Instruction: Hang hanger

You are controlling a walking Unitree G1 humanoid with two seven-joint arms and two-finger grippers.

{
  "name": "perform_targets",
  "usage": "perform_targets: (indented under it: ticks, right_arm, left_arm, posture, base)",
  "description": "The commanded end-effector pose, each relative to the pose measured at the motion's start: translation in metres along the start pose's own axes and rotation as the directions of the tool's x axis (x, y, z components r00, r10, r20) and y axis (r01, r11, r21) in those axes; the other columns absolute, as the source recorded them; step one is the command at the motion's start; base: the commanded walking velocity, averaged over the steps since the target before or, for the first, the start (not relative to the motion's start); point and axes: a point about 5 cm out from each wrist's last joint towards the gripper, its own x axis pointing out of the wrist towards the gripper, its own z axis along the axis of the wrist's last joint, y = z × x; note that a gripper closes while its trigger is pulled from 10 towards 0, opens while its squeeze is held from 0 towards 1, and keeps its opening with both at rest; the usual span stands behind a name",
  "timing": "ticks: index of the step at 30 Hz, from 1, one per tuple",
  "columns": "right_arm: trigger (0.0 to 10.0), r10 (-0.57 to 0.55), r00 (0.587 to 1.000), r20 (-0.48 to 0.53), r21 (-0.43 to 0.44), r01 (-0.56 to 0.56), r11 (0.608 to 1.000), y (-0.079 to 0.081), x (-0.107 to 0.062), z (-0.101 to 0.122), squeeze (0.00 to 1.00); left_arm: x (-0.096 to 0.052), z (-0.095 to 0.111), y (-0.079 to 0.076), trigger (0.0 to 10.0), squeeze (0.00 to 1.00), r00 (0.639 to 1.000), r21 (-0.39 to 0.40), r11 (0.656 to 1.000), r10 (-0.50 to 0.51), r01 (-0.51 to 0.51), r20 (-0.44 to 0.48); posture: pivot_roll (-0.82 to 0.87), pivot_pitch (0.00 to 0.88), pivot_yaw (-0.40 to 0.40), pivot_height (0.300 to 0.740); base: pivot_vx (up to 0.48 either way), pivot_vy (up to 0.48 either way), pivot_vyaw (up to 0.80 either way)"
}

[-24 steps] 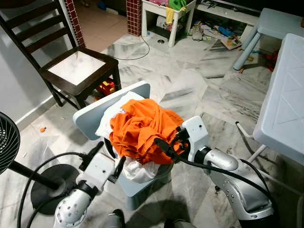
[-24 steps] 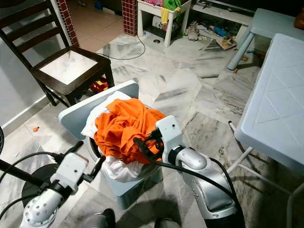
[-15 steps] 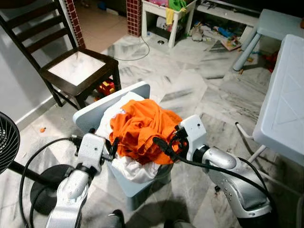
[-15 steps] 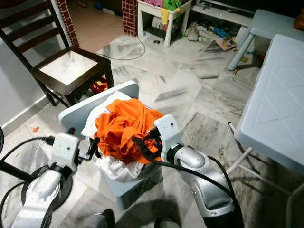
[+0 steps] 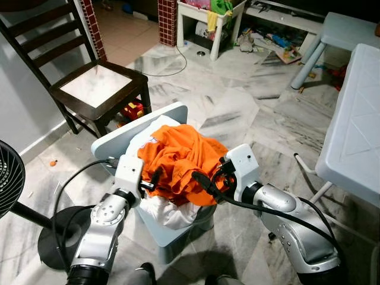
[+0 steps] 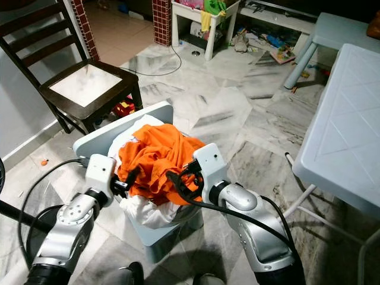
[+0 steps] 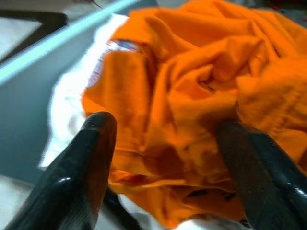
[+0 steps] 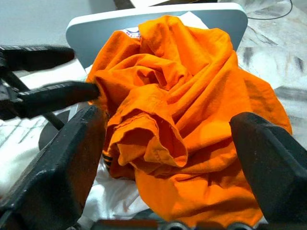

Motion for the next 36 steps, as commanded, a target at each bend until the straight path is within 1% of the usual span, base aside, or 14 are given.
perform_targets:
  ticks: [1,3,4,10,12,15,18,21,31,34,36]
  right_arm:
    - [10.0,-0.015,1.0,0.009,0.001,0.015,1.0,-0.001,-0.004,0.001,0.0]
    - [10.0,-0.015,1.0,0.008,0.001,0.015,1.0,-0.001,-0.004,0.001,0.0]
    - [10.0,-0.014,1.0,0.007,0.001,0.014,1.0,-0.001,-0.004,0.001,0.0]
    - [10.0,-0.012,1.0,0.006,-0.001,0.012,1.0,-0.001,-0.004,0.001,0.0]
    - [10.0,-0.012,1.0,0.007,-0.002,0.012,1.0,-0.001,-0.003,0.001,0.0]
    - [10.0,-0.012,1.0,0.006,-0.002,0.012,1.0,-0.002,-0.003,0.001,0.0]
    - [10.0,-0.002,1.0,-0.008,0.003,0.002,1.0,-0.001,-0.004,-0.001,0.0]
    - [10.0,0.037,0.998,-0.051,0.003,-0.037,0.999,0.003,-0.006,-0.009,0.0]
    - [10.0,0.036,0.997,-0.062,-0.001,-0.036,0.999,0.003,-0.005,-0.01,0.0]
    - [10.0,0.035,0.997,-0.064,-0.003,-0.035,0.999,0.003,-0.004,-0.01,0.0]
    - [10.0,0.035,0.997,-0.064,-0.003,-0.035,0.999,0.003,-0.004,-0.01,0.0]
  left_arm:
    - [0.003,-0.001,-0.006,3.1,0.0,0.999,-0.011,0.999,-0.042,0.042,-0.005]
    - [0.005,0.001,-0.008,3.1,0.0,0.998,-0.019,0.998,-0.057,0.057,-0.001]
    - [0.007,0.002,-0.011,0.0,0.0,0.998,-0.022,0.997,-0.069,0.069,0.002]
    - [0.012,-0.002,-0.013,0.0,0.0,0.996,-0.031,0.996,-0.087,0.087,-0.006]
    - [0.014,-0.003,-0.014,0.0,0.0,0.996,-0.045,0.995,-0.091,0.091,-0.005]
    - [0.015,-0.004,-0.015,0.0,0.0,0.995,-0.042,0.994,-0.1,0.1,-0.012]
    - [0.016,-0.006,-0.016,0.0,0.0,0.993,-0.031,0.993,-0.116,0.115,-0.032]
    - [0.015,-0.011,-0.014,0.0,0.0,0.99,-0.005,0.992,-0.125,0.125,-0.061]
    - [0.016,-0.01,-0.01,0.0,0.0,0.992,0.004,0.993,-0.116,0.116,-0.055]
    - [0.016,-0.01,-0.006,0.0,0.0,0.994,0.026,0.995,-0.092,0.094,-0.056]
    - [0.016,-0.01,-0.006,0.0,0.0,0.994,0.026,0.995,-0.092,0.094,-0.056]
  posture:
    - [-0.09,0.159,-0.025,0.74]
    - [-0.09,0.159,-0.026,0.74]
    - [-0.09,0.159,-0.026,0.74]
    - [-0.09,0.159,-0.028,0.74]
    - [-0.09,0.156,-0.027,0.74]
    - [-0.09,0.154,-0.025,0.74]
    - [-0.09,0.152,-0.022,0.74]
    - [-0.09,0.149,-0.019,0.74]
    - [-0.09,0.146,-0.017,0.74]
    - [-0.09,0.145,-0.016,0.74]
    - [-0.09,0.145,-0.016,0.74]
  base:
    - [0.0,0.0,0.0]
    - [0.0,0.0,0.0]
    - [0.0,0.0,0.0]
    - [0.0,0.0,0.0]
    - [0.0,0.0,0.0]
    - [0.0,0.0,0.0]
    - [0.0,0.0,0.0]
    - [0.0,0.0,0.0]
    - [0.0,0.0,0.0]
    - [0.0,0.0,0.0]
    - [0.0,0.0,0.0]
